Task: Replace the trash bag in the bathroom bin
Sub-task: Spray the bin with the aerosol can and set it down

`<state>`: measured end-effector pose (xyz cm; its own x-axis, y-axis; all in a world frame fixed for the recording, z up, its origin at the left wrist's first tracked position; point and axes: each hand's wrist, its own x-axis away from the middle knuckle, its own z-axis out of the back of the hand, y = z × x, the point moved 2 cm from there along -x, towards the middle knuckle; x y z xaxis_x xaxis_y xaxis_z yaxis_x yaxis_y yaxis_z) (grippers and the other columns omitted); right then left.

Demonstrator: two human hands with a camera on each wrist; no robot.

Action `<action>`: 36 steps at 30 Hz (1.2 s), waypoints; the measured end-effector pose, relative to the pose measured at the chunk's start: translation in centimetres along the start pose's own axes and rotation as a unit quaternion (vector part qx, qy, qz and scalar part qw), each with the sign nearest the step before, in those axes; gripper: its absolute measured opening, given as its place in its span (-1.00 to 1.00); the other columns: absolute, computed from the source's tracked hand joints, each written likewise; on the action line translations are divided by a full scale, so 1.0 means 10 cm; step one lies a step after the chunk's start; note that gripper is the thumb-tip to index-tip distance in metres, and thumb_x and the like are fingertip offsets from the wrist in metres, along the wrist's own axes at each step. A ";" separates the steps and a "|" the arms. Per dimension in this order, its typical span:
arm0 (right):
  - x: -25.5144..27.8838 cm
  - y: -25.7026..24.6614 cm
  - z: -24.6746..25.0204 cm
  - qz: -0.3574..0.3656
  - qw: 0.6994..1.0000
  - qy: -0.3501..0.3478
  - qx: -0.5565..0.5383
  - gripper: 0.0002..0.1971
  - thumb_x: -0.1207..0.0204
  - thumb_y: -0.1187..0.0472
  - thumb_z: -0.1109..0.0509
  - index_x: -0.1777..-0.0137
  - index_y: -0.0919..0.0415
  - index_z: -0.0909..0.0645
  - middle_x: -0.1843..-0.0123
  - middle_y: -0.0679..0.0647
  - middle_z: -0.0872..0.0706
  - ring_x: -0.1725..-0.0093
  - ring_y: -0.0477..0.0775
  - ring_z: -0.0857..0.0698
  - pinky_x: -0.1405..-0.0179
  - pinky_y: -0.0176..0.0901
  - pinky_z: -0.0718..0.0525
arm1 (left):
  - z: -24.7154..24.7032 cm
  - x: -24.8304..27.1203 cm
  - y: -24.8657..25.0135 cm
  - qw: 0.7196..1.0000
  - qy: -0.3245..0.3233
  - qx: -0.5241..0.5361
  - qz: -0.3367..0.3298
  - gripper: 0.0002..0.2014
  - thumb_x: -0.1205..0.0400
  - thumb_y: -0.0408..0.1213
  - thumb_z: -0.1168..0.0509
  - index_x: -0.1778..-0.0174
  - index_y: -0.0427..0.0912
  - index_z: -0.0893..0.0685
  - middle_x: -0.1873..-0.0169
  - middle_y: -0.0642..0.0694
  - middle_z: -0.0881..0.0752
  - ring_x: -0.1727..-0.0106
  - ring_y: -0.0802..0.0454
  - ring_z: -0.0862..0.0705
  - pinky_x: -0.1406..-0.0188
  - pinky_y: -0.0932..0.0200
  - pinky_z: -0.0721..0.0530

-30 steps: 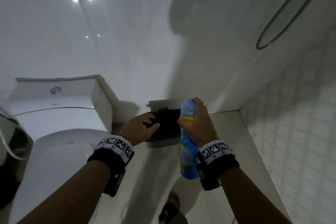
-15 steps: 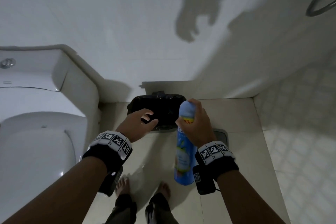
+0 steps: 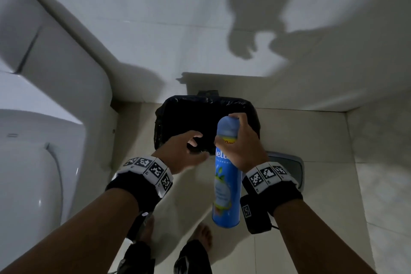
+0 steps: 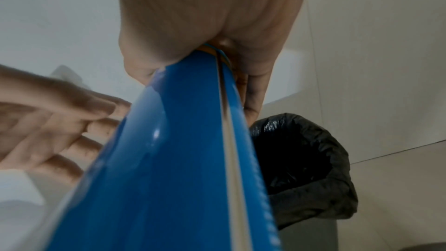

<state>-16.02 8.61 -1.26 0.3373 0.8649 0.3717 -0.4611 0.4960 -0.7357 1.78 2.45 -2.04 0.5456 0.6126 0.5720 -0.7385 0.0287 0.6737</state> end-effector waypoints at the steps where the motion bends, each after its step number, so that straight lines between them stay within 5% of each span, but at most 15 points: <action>1: -0.05 0.04 -0.03 0.000 1.000 -0.001 -0.003 -0.47 -0.30 -0.08 -0.49 -0.16 -0.25 -0.25 -0.08 0.06 -0.57 0.08 0.07 -0.70 0.08 0.15 -0.75 | -0.10 -0.04 -0.04 1.000 -0.027 0.010 0.001 -0.29 -0.42 0.17 -0.43 -0.48 0.12 -0.39 -0.18 0.09 -0.61 -0.09 0.14 -0.67 -0.16 0.13 -0.67; 3: -0.12 0.11 -0.10 0.002 1.000 0.001 -0.014 -0.48 -0.30 -0.09 -0.48 -0.15 -0.25 -0.25 -0.08 0.07 -0.58 0.09 0.08 -0.70 0.08 0.16 -0.75 | -0.31 -0.11 -0.10 0.997 -0.077 0.030 0.001 -0.17 -0.34 0.24 -0.46 -0.52 0.18 -0.33 -0.24 0.13 -0.59 -0.19 0.14 -0.64 -0.24 0.11 -0.64; 6: -0.21 0.15 -0.19 0.006 1.000 0.004 -0.023 -0.46 -0.23 -0.17 -0.44 -0.15 -0.25 -0.25 -0.08 0.08 -0.58 0.09 0.10 -0.71 0.11 0.18 -0.76 | -0.56 -0.22 -0.14 0.990 -0.105 0.094 -0.020 -0.26 -0.29 0.25 -0.50 -0.39 0.22 -0.47 -0.23 0.18 -0.65 -0.21 0.21 -0.63 -0.24 0.02 -0.69; 12: -0.22 0.06 -0.23 0.035 0.999 0.038 0.012 -0.43 -0.32 -0.09 -0.49 -0.23 -0.23 -0.25 -0.14 0.06 -0.53 0.05 0.10 -0.69 0.13 0.12 -0.76 | -0.64 -0.25 -0.14 0.989 -0.062 0.133 -0.030 -0.36 -0.31 0.18 -0.49 -0.29 0.08 -0.55 -0.14 0.08 -0.72 -0.16 0.13 -0.69 -0.15 -0.06 -0.73; 19: -0.16 0.08 -0.34 0.021 0.998 0.061 0.023 -0.33 -0.38 -0.10 -0.53 -0.38 -0.11 -0.23 -0.20 0.03 -0.42 0.05 0.02 -0.63 0.22 -0.20 -0.68 | -0.62 -0.25 -0.13 0.987 -0.049 0.149 -0.041 -0.46 -0.42 -0.08 -0.54 -0.30 -0.05 -0.57 -0.13 0.00 -0.73 -0.17 0.12 -0.69 -0.17 -0.05 -0.72; 25: -0.22 0.23 -0.44 -0.007 0.997 0.052 0.058 -0.43 -0.40 -0.06 -0.48 -0.29 -0.07 -0.23 -0.13 0.10 -0.42 0.07 0.10 -0.63 0.21 -0.10 -0.70 | -0.79 -0.24 -0.17 0.984 -0.069 0.159 -0.044 -0.26 -0.23 0.26 -0.38 -0.29 -0.05 -0.56 -0.13 -0.04 -0.74 -0.16 0.07 -0.71 -0.13 -0.06 -0.73; 30: -0.26 0.22 -0.41 -0.027 0.996 0.045 0.072 -0.44 -0.38 -0.04 -0.51 -0.25 -0.03 -0.27 -0.09 0.12 -0.44 0.11 0.12 -0.61 0.23 -0.13 -0.63 | -0.82 -0.28 -0.13 0.986 -0.084 0.140 -0.029 -0.58 -0.50 -0.15 -0.46 -0.25 -0.11 -0.57 -0.18 -0.14 -0.73 -0.18 -0.03 -0.70 -0.16 0.02 -0.71; 36: -0.26 0.22 -0.40 -0.033 0.997 0.041 0.064 -0.47 -0.37 -0.01 -0.51 -0.20 -0.01 -0.28 -0.05 0.14 -0.44 0.13 0.15 -0.60 0.22 -0.09 -0.63 | -0.85 -0.29 -0.17 0.986 -0.088 0.138 -0.035 -0.55 -0.52 -0.17 -0.45 -0.32 -0.11 -0.55 -0.22 -0.13 -0.70 -0.23 -0.03 -0.68 -0.16 0.08 -0.70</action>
<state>-14.62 7.12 -6.15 0.4337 0.8232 0.3664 -0.5346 0.5624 -0.6309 -1.96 7.33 -8.84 0.6694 0.4687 0.5764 -0.5748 -0.1648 0.8015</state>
